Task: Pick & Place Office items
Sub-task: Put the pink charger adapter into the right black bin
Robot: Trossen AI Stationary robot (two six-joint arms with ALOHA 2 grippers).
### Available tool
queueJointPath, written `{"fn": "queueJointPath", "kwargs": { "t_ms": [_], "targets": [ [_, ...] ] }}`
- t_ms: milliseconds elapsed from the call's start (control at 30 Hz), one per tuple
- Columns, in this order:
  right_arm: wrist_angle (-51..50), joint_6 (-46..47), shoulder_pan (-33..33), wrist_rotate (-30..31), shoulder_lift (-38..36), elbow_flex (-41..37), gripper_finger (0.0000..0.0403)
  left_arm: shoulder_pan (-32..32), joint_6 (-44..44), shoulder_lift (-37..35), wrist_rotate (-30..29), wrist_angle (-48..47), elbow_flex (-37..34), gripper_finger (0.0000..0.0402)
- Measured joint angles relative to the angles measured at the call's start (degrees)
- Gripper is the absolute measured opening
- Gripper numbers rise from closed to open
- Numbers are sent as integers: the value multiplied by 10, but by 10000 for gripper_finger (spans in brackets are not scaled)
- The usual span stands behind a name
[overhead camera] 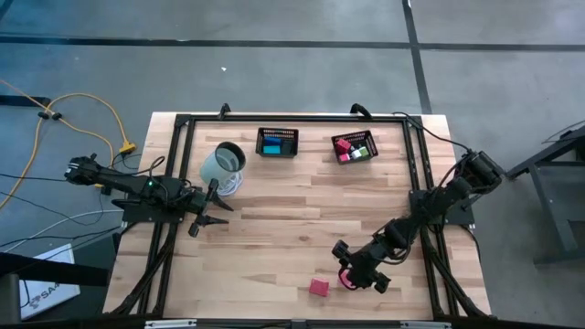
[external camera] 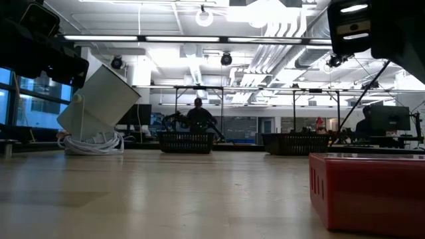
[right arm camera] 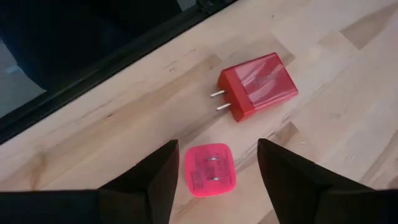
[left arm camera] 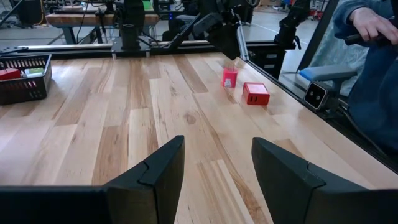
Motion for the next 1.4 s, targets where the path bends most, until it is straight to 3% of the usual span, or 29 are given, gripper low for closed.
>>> {"fn": "queueJointPath", "kwargs": {
  "t_ms": [233, 1133, 1400],
  "targets": [
    [0, 0, 1, -9, 3, 0, 223, 0, 0, 0, 0, 0, 0, 180],
    [34, -16, 7, 9, 81, 0, 223, 0, 0, 0, 0, 0, 0, 180],
    [33, -8, 7, 2, 81, 0, 193, 0, 0, 0, 0, 0, 0, 180]
  ]
}}
